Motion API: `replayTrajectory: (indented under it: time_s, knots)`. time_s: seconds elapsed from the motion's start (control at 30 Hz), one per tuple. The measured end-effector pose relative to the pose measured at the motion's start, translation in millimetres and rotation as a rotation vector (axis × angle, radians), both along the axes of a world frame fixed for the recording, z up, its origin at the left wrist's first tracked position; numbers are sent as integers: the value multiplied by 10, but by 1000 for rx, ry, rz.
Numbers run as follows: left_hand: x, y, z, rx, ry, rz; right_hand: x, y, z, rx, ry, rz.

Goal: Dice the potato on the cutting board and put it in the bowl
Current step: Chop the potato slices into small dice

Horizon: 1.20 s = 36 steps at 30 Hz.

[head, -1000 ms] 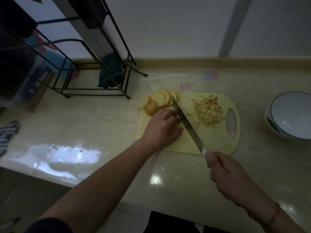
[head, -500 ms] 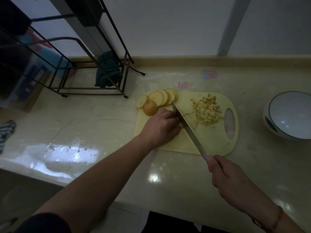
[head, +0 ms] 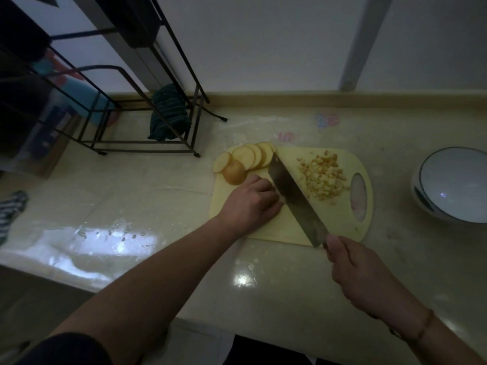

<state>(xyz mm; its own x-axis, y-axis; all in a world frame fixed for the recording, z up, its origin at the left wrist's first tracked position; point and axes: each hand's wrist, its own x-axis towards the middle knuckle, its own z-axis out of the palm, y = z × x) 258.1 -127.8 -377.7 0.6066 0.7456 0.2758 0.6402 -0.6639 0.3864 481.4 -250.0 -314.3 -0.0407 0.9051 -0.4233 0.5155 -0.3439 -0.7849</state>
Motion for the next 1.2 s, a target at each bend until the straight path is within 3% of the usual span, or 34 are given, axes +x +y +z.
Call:
replayTrajectory:
  time_s: [0.17, 0.43, 1.2]
  knots:
    - [10, 6, 26, -30, 8, 11, 113, -34, -33, -138, 119, -127]
    - [-88, -77, -20, -1, -31, 20, -14, -84, 36, 45, 37, 2]
    - [-55, -7, -1, -8, 26, -15, -98, -244, 34, 104, -66, 63]
